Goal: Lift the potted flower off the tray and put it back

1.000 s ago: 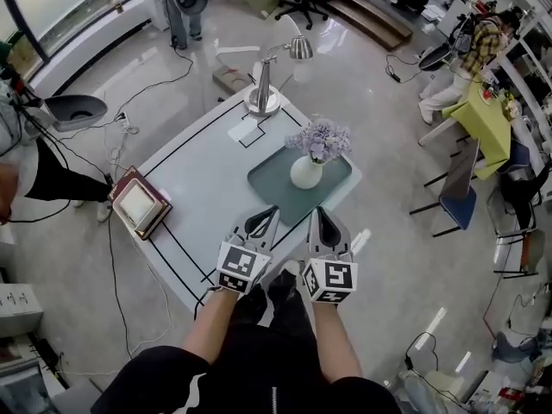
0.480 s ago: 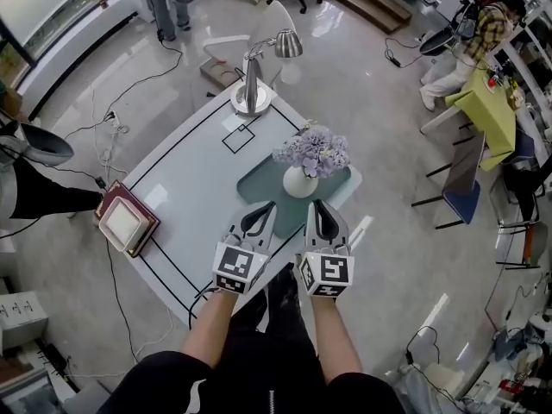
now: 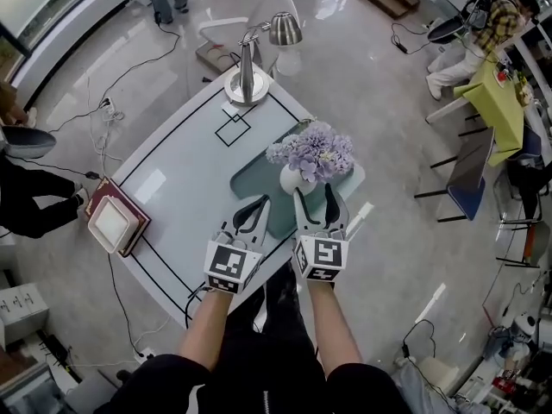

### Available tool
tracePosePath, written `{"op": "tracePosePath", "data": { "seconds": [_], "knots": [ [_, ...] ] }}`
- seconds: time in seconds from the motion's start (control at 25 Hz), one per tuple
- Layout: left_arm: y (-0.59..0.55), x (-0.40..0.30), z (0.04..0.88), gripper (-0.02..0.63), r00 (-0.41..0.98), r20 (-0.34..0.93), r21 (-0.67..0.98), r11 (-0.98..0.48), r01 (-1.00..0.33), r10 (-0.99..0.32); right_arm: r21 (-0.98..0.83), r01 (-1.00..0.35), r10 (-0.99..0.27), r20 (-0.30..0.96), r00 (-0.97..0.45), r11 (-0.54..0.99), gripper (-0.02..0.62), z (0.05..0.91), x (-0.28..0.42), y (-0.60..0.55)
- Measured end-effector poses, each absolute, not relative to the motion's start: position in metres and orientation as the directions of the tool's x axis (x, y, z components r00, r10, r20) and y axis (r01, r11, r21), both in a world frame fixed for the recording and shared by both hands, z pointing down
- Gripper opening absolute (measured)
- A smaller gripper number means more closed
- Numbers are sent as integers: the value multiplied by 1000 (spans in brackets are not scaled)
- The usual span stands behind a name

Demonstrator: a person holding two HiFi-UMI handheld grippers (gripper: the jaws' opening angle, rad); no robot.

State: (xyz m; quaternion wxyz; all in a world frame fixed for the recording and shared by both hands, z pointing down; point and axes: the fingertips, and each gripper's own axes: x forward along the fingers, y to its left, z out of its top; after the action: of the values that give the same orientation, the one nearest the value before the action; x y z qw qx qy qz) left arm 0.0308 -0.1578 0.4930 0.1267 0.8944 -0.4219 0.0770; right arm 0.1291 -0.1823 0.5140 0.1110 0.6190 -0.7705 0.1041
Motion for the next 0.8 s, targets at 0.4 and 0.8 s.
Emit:
{"op": "tracePosePath", "data": {
  "seconds": [0.4, 0.8],
  "knots": [
    [-160, 9, 507, 5, 589, 273, 167, -565, -808, -761, -9, -979, -944, 261, -199, 204, 310, 526, 126, -218],
    [-150, 0, 518, 5, 573, 298, 169, -549, -819, -763, 54, -975, -950, 246, -195, 214, 308, 535, 124, -243]
  ]
}}
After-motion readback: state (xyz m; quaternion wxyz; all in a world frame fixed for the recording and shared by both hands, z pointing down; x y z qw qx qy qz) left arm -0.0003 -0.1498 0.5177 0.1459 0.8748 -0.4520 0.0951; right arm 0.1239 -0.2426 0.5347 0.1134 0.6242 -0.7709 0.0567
